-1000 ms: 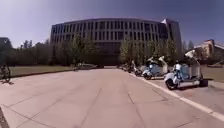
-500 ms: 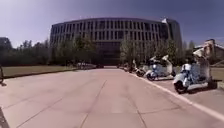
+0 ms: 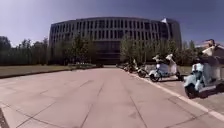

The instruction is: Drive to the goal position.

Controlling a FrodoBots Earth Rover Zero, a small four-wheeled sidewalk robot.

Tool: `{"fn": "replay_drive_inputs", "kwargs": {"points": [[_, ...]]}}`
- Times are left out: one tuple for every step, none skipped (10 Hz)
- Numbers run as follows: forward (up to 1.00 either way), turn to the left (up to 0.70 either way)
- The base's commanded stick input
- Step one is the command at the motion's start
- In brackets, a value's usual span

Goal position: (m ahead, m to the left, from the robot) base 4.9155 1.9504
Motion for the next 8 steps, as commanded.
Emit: {"fn": "replay_drive_inputs", "kwargs": {"points": [[0.70, 0.00], [0.70, 0.00], [0.70, 0.00], [0.70, 0.01], [0.70, 0.07], [0.70, 0.14], [0.70, 0.12], [0.70, 0.02]]}}
